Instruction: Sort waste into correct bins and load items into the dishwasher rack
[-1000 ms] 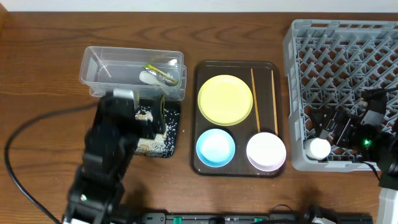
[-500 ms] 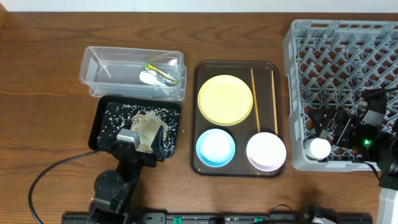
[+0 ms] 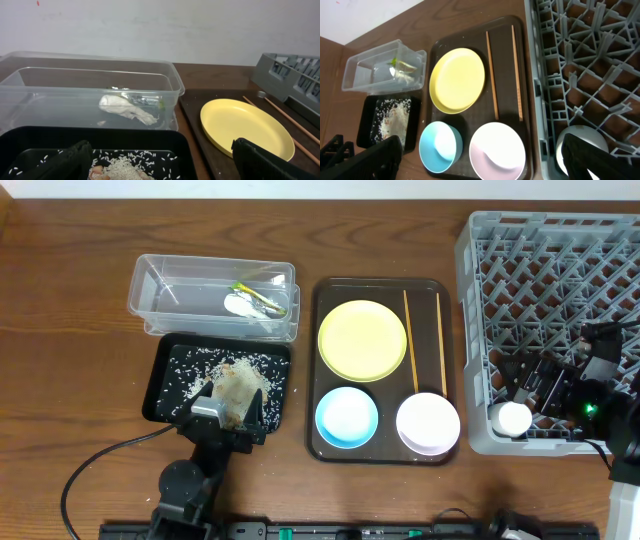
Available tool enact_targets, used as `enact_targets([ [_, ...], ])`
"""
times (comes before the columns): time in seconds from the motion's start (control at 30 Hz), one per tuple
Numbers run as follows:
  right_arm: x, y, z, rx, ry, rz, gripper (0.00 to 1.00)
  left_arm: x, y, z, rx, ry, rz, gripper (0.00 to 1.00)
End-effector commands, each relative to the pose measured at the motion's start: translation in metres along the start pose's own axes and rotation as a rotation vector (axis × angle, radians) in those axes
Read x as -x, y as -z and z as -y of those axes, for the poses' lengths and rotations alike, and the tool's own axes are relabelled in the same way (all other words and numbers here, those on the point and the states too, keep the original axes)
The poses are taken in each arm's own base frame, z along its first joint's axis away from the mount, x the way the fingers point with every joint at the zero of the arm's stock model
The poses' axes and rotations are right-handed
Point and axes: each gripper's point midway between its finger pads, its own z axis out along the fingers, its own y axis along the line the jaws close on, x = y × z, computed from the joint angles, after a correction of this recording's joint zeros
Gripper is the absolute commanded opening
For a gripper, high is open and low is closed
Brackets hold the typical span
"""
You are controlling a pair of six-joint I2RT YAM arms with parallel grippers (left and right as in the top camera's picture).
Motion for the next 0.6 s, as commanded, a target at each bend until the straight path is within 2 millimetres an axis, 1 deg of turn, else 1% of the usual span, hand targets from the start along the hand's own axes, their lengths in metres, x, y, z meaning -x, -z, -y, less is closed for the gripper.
enact_targets([
  [0.0, 0.0032, 0.0026, -0.003, 0.012, 0.014, 0.01, 0.99, -0.015, -0.0006, -0.0041, 0.015, -0.016, -0.047, 0.91],
  [0.43, 0.0032, 0.0026, -0.0031, 0.012, 0.013, 0.01, 0.99, -0.0161, -0.0008, -0.0043, 0.015, -0.016, -0.052, 0.91],
  [0.57, 0.0033, 0.0026, -0.0031, 0.013, -0.062, 0.01, 0.99, -0.0161, -0.0008, -0.0043, 0.015, -0.016, -0.052, 0.91],
])
